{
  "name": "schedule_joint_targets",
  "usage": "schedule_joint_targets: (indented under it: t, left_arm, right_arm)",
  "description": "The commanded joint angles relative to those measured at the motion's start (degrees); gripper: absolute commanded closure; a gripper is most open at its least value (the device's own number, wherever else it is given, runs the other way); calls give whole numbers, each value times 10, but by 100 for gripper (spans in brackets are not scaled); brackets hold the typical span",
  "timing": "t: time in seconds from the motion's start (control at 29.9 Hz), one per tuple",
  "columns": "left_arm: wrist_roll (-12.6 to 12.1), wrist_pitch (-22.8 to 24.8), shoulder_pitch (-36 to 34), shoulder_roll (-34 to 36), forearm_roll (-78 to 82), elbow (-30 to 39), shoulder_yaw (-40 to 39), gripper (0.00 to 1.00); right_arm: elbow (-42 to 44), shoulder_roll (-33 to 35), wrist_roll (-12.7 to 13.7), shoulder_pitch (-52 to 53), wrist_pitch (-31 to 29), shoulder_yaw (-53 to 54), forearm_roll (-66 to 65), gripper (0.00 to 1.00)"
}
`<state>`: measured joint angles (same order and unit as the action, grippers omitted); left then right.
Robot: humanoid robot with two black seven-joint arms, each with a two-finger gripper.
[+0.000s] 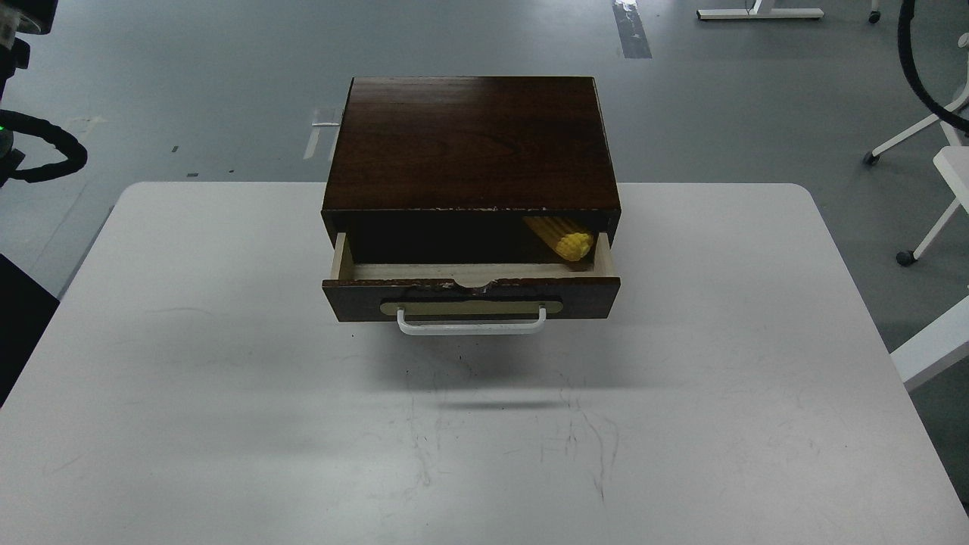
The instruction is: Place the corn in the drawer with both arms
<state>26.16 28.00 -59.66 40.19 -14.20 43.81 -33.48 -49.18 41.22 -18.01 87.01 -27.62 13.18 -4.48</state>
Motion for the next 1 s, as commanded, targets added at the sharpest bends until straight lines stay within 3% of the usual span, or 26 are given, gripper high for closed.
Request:
schedule_joint_targets:
  t: [0.0, 0.2, 0.4, 0.67, 0.97]
  left_arm:
    - [0, 0, 12, -8, 1, -1, 0, 2]
    - [0, 0, 31, -20, -3, -14, -1, 2]
    - [-1, 0, 50, -19, -4, -29, -3, 2]
    - [-1, 0, 54, -6, -6, -29, -7, 2]
    - [-6, 0, 69, -34, -6, -55, -10, 2]
  right_arm:
    - [27, 4, 2, -45, 1, 17, 119, 0]
    - [82, 4, 2, -129, 1, 57, 270, 0]
    - [84, 3, 3, -227, 1, 113, 413, 0]
    - [84, -2, -4, -324, 2, 199, 424, 0]
    - [129, 0, -4, -328, -1, 194, 416, 0]
